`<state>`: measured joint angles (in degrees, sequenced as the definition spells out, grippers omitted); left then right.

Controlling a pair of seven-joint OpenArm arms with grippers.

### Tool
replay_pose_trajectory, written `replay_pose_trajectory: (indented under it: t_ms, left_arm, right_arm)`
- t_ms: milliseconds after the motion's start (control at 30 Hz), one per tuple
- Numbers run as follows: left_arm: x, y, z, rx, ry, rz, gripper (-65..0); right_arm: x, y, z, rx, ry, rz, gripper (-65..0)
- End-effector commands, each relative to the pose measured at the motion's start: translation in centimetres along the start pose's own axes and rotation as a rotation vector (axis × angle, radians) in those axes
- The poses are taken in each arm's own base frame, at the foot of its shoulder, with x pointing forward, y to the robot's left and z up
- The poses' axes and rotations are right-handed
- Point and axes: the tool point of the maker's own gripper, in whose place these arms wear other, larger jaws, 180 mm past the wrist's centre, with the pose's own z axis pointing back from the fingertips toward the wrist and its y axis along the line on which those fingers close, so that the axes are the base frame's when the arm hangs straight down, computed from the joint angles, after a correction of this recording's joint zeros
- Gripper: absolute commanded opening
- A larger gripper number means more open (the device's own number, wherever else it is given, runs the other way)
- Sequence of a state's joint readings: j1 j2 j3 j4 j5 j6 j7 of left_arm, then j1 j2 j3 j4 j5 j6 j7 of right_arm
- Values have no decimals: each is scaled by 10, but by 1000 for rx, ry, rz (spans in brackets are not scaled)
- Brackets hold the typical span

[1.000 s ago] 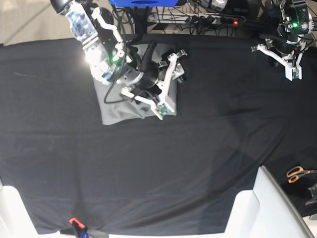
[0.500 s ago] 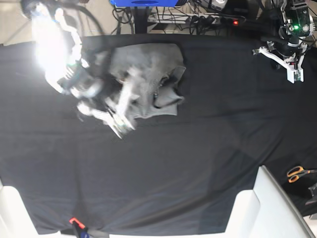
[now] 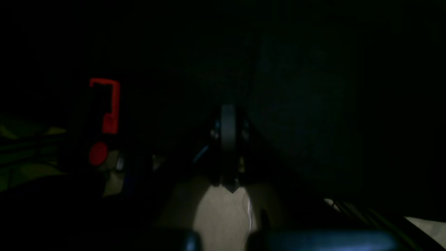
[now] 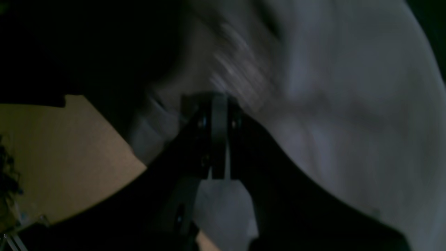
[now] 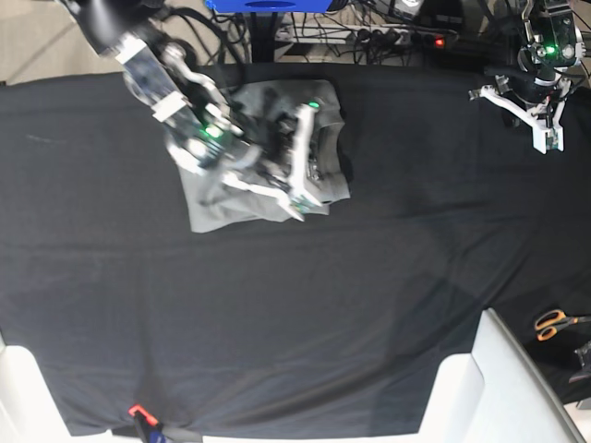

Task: Fold the T-shirt properly
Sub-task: 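Release the right gripper and press the folded shirt flat, then move the left gripper to the folded shirt's edge, right gripper withdrawing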

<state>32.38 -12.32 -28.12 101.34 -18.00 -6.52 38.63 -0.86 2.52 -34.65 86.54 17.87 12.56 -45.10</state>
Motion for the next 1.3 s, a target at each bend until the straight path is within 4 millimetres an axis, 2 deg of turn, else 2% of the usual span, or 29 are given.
replay_pose_trajectory:
  t_ms: [0, 100, 200, 267, 367, 400, 467, 533, 633, 700, 767, 833, 867, 967, 1033, 1133, 1267]
  left_arm:
    - [6, 2, 3, 4, -22, -6, -650]
    - [5, -3, 2, -5, -21, 0, -650]
    - [1, -22, -1, -52, -6, -29, -650]
    - [0, -30, -1, -73, -4, -39, -650]
    - [3, -45, -2, -107, -11, -50, -650]
    - [7, -51, 0, -122, -23, -54, -650]
    - [23, -70, 3, -184, -66, -23, -650]
    - [34, -88, 9, -280, -92, 62, -650]
    - [49, -99, 14, -406, -107, 191, -650]
    - [53, -103, 15, -471, -100, 273, -461]
    - [55, -109, 13, -529, -93, 356, -263]
    - [60, -130, 14, -642, -109, 336, -137]
    - [59, -145, 16, -716, -116, 289, -109]
    - [47, -188, 21, -918, -115, 178, -97]
    - [36, -204, 19, -987, -100, 174, -97]
    - [12, -209, 2, -975, -41, 215, -97]
    - [-15, -218, -9, -943, 30, 193, -97]
  right_arm:
    - [12, -7, -3, -15, -20, -7, -645]
    - [0, -17, -17, -23, 40, -25, -645]
    - [3, -19, -16, -27, 22, -26, -647]
    - [9, -17, -3, -33, -12, -9, -647]
    - [29, -7, 28, -39, -84, 40, -647]
    - [32, -10, 38, -52, -108, 42, -645]
    - [34, -21, 57, -89, -155, 9, -644]
    - [29, -46, 75, -156, -186, -66, -644]
    - [13, -78, 90, -235, -190, -154, -644]
    - [-3, -94, 98, -278, -170, -183, -644]
    - [-14, -101, 101, -296, -144, -177, -645]
    - [-26, -106, 104, -308, -118, -169, -647]
    - [-29, -107, 105, -313, -120, -164, -648]
    - [-37, -105, 107, -316, -149, -158, -648]
    - [-41, -105, 108, -318, -155, -149, -648]
    - [-45, -105, 109, -320, -149, -152, -648]
    - [-48, -104, 108, -317, -144, -155, -648]
